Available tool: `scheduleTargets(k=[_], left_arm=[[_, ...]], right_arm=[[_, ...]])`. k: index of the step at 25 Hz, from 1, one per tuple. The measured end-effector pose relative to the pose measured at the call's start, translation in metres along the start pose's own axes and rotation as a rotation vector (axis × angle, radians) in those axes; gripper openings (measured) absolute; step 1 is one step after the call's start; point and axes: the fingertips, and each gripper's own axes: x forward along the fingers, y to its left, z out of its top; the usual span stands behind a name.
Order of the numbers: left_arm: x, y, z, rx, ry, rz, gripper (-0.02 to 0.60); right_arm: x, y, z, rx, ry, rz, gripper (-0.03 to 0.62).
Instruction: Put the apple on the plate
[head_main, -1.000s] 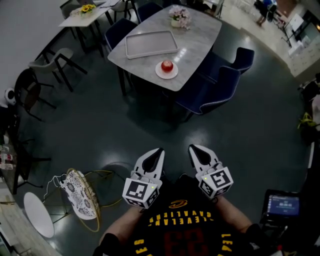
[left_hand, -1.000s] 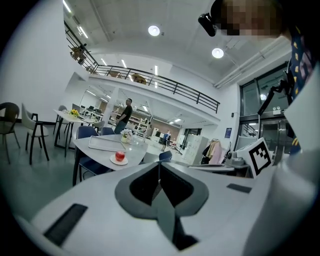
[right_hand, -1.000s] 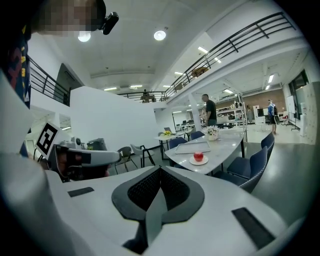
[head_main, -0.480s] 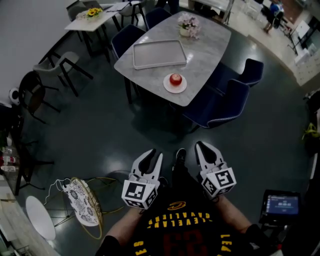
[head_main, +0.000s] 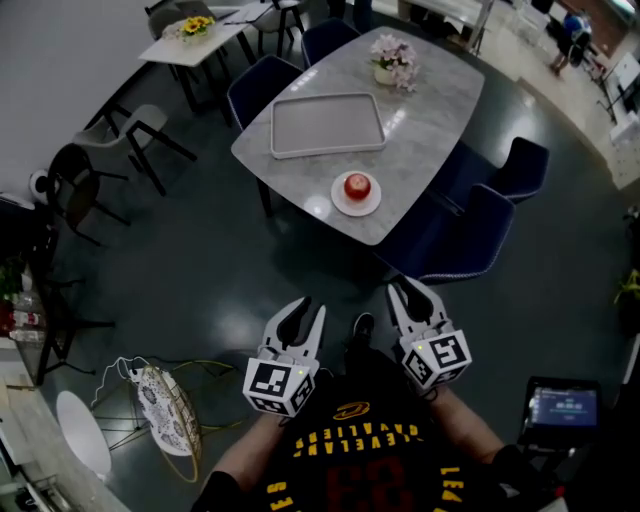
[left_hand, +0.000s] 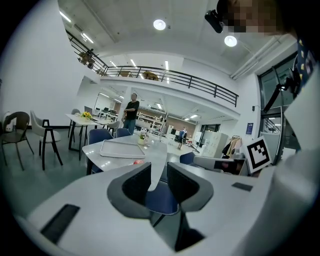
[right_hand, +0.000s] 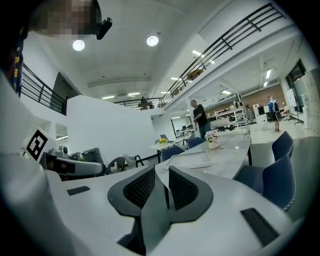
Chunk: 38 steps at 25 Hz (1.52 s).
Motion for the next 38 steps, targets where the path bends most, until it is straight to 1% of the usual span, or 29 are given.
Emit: scheduleTargets(k=[5,7,11,17,23,27,31,35,38], left_arm=[[0.039,0.001,0.013,-0.007,0.008,0.03,0.087],[0.054,0.001,0.016,-0.02,0.012,0.033,0.087],[0.08,0.001,0.018,-0.054,0.022,0.034,0.087],[0.11,0.011,0.017,-0.062,0.049,0.055,0.087],[0.149,0.039,0.012,-0.076,0.078,0.073,0.087],[0.173,0.059,0.012,-0.095,0.109,0.067,0.087],[0.2,0.086,0.01,-0.115,0.147,0.054,0.087],[0.225,0.117,0.004,-0.139,0.206,0.046,0.087],[0.245,0.142,-0.009,-0.196,0.273,0.027,0.087]], right_arm=[[0.021,-0.042,0.017,0.009,-0.017,0.001,0.075],[0.028,-0.057,0.019,0.012,-0.014,0.005,0.087],[0.044,-0.082,0.018,0.053,0.022,0.015,0.087],[0.063,-0.11,0.009,0.088,0.086,0.029,0.087],[0.093,-0.14,-0.005,0.096,0.14,0.009,0.087],[0.11,-0.156,-0.008,0.084,0.171,-0.035,0.087],[0.131,-0.173,-0.016,0.094,0.203,-0.081,0.087],[0.158,-0.186,-0.027,0.124,0.248,-0.116,0.087],[0.184,-0.193,-0.041,0.168,0.29,-0.139,0.087]])
